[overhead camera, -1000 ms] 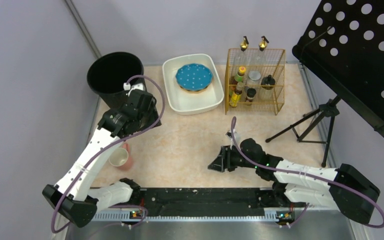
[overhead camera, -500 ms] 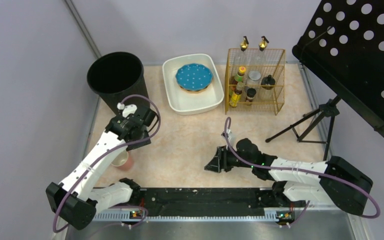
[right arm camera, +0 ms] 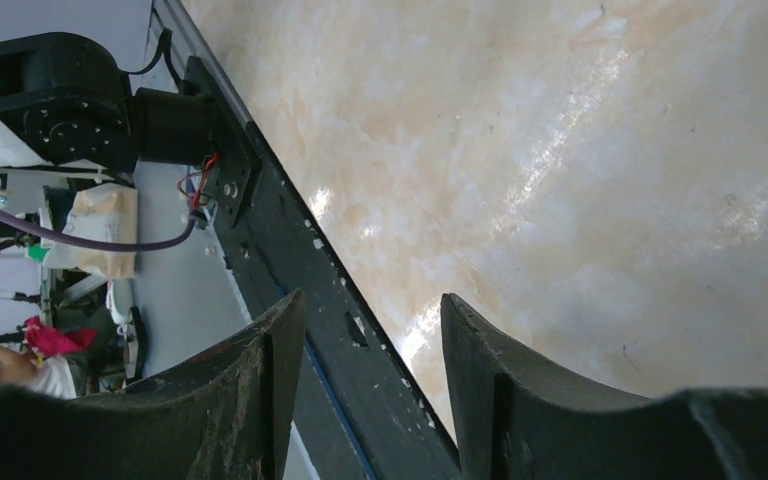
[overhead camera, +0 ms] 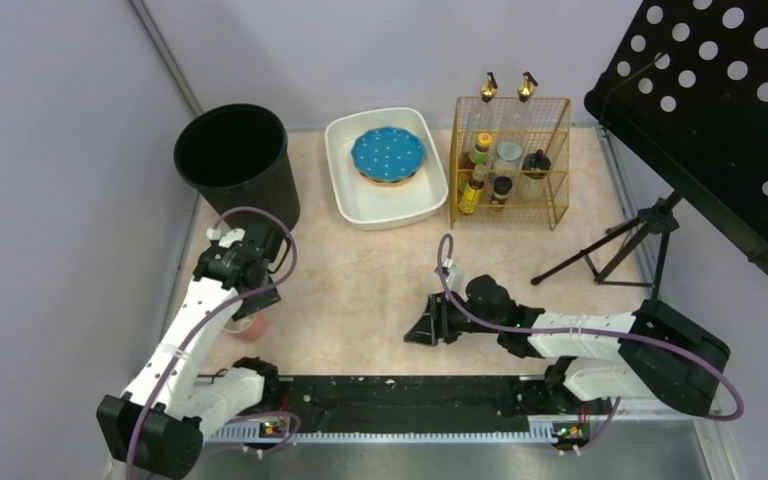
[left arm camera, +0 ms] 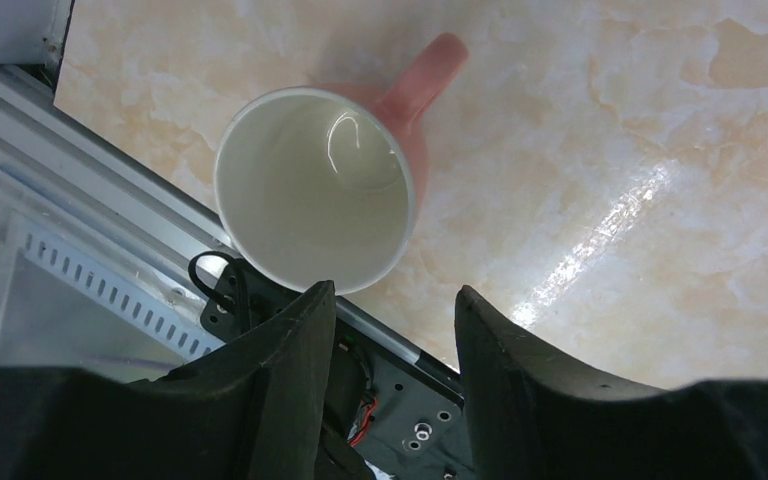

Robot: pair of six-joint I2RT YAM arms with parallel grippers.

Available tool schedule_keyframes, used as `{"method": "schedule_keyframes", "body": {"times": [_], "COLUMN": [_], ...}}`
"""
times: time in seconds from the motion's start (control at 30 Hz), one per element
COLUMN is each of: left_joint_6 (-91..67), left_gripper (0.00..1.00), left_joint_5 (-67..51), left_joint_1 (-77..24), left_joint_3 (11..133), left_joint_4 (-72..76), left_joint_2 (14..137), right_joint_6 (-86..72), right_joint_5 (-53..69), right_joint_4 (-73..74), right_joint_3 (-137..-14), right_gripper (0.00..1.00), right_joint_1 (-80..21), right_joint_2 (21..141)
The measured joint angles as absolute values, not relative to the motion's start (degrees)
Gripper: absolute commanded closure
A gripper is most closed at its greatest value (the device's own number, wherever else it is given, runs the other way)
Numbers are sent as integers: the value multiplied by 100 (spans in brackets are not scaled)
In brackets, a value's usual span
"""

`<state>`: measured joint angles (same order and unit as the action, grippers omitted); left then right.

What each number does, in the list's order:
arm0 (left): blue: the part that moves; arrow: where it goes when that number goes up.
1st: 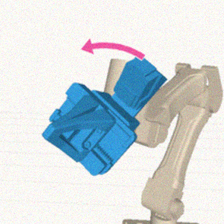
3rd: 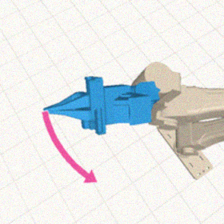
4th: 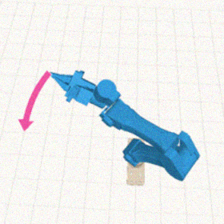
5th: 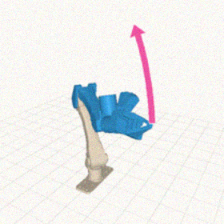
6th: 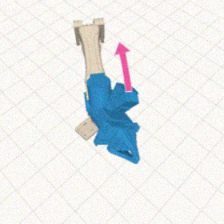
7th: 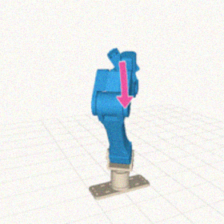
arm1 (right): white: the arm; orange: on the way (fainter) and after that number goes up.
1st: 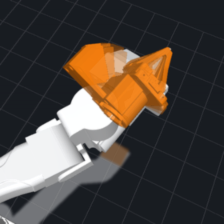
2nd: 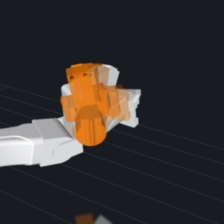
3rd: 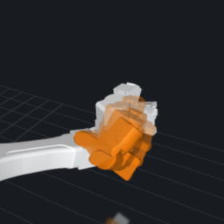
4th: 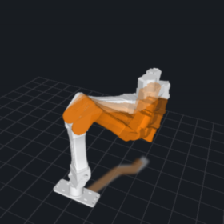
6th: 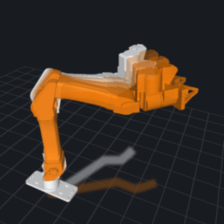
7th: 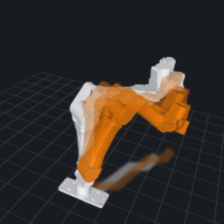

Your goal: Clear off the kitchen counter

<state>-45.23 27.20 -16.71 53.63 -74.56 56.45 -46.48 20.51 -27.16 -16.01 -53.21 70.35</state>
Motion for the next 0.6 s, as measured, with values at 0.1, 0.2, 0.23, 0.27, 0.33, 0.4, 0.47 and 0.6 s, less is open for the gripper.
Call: {"method": "schedule_keyframes", "body": {"times": [0.1,0.2,0.23,0.27,0.33,0.4,0.47,0.6], "left_joint_6": [-4355,-4235,-4193,-4165,-4108,-4051,-4034,-4007], "left_gripper": [48,49,49,49,49,50,50,51], "left_joint_5": [2587,2480,2447,2416,2353,2309,2285,2226], "left_joint_1": [-1516,-1424,-1406,-1393,-1389,-1389,-1389,-1382], "left_joint_3": [5352,5343,5343,5336,5312,5301,5301,5299], "left_joint_4": [-7349,-7260,-7225,-7192,-7144,-7124,-7089,-7032], "left_joint_2": [5651,5730,5780,5839,5946,6045,6128,6377], "right_joint_6": [-4648,-4650,-4650,-4650,-4650,-4650,-4652,-4659], "right_joint_5": [2091,2115,2115,2115,2117,2117,2115,2112], "right_joint_4": [-2799,-2836,-2856,-2873,-2915,-2947,-2987,-3144], "right_joint_3": [-1629,-1632,-1632,-1632,-1632,-1632,-1632,-1629], "right_gripper": [48,48,48,48,48,48,48,48], "right_joint_1": [-5321,-5321,-5321,-5321,-5323,-5323,-5323,-5323], "right_joint_2": [7096,7150,7172,7194,7220,7227,7229,7229]}}
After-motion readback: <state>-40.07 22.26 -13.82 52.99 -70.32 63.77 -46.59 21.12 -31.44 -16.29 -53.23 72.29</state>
